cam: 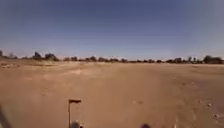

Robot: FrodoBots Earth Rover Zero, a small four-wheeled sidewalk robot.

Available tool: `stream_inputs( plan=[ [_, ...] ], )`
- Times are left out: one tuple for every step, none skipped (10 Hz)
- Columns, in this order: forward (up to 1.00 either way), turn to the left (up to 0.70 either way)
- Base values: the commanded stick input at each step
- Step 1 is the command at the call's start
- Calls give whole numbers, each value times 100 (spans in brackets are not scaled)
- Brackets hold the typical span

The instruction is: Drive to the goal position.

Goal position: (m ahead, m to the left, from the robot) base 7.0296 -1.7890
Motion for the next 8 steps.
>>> stream_inputs(
  plan=[
    [70, 0],
    [70, 0],
    [70, 0],
    [70, 0],
    [70, 0],
    [70, 0],
    [70, 0],
    [70, 0]
  ],
)
